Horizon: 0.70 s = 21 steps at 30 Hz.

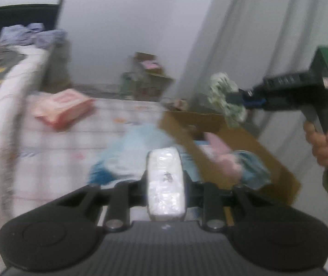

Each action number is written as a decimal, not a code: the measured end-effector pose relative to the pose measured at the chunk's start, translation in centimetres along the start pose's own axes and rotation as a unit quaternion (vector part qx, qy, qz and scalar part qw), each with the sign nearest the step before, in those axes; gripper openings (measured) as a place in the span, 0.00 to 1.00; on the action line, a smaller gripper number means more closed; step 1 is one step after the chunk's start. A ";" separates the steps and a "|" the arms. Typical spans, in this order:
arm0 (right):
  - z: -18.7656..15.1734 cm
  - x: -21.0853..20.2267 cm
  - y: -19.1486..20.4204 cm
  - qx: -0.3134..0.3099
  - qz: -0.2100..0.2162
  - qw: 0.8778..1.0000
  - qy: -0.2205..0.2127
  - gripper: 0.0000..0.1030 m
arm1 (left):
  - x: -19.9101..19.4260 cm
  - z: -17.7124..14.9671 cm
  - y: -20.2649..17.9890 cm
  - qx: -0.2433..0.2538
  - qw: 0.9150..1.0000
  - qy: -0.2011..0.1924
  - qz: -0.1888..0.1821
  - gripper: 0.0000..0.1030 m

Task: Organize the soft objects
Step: 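Carry the scrunchie over the box with the right gripper while the left gripper holds the white box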

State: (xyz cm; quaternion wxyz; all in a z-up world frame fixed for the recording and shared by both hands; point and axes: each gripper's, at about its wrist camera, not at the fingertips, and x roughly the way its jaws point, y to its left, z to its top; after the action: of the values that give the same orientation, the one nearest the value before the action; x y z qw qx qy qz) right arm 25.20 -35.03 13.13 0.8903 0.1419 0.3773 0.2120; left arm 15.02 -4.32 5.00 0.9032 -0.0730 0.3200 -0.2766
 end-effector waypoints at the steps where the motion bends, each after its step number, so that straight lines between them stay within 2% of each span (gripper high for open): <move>1: -0.8 -1.6 -1.1 0.008 -0.011 1.000 -0.006 0.17 | 0.4 0.1 -0.8 0.005 1.000 0.002 -0.009 0.26; 5: -4.7 -6.3 -6.1 0.055 -0.059 0.997 -0.014 0.17 | 2.5 0.3 -3.9 0.028 0.999 0.013 -0.040 0.26; 10: -9.7 -9.0 -11.8 0.106 -0.113 0.988 0.000 0.18 | 4.5 -0.4 -6.4 0.038 0.997 0.030 -0.062 0.26; 15: -13.2 -9.0 -14.7 0.151 -0.090 0.984 0.023 0.18 | 5.4 -1.0 -7.6 0.041 0.996 0.043 -0.060 0.26; 21: -13.2 -6.7 -14.6 0.134 -0.073 0.987 0.050 0.19 | 5.6 -1.1 -7.8 0.039 0.997 0.048 -0.047 0.26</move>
State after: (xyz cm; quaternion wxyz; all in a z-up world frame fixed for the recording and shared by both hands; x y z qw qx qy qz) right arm 15.34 -49.77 2.25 0.8562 0.2213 0.4558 0.1010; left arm 14.45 -13.84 3.50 0.8750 -0.0397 0.3481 -0.3341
